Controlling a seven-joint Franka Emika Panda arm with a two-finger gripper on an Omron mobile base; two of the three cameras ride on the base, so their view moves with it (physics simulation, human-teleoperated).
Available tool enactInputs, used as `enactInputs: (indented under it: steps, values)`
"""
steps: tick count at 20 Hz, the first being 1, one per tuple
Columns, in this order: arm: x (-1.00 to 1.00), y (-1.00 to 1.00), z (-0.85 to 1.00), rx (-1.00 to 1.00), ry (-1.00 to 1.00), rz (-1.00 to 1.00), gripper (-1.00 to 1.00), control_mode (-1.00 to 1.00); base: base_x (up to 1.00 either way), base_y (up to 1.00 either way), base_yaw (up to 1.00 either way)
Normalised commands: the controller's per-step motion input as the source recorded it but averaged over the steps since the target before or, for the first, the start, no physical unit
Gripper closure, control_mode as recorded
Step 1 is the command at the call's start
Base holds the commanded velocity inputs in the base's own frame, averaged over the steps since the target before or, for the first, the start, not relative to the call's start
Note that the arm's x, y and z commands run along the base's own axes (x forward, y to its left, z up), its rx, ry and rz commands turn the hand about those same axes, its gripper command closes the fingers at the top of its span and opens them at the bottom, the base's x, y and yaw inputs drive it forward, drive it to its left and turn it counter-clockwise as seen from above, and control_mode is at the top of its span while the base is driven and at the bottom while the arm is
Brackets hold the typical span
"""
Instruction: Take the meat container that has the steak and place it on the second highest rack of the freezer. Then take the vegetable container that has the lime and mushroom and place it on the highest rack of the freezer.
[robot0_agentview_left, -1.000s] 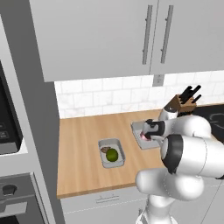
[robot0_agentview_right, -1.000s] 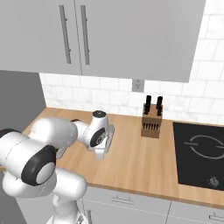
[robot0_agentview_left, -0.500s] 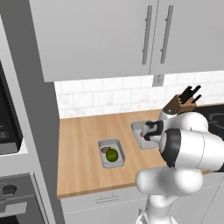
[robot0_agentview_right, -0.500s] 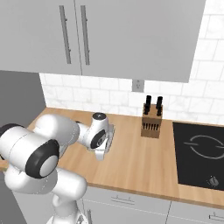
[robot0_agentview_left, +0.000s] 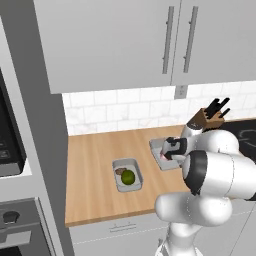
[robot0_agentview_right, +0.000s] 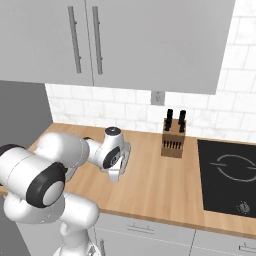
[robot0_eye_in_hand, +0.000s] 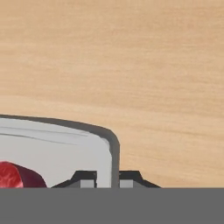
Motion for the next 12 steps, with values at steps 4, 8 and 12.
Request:
enactInputs:
  steps: [4, 8, 12]
  values:
    - [0.0, 0.0, 0.0, 0.0, 0.0, 0.0, 1.0, -1.0, 0.0, 0.0, 0.0]
    - [0.0, 0.0, 0.07, 0.0, 0.0, 0.0, 1.0, -1.0, 0.0, 0.0, 0.0]
    - [0.0, 0.0, 0.2, 0.0, 0.0, 0.0, 1.0, -1.0, 0.0, 0.0, 0.0]
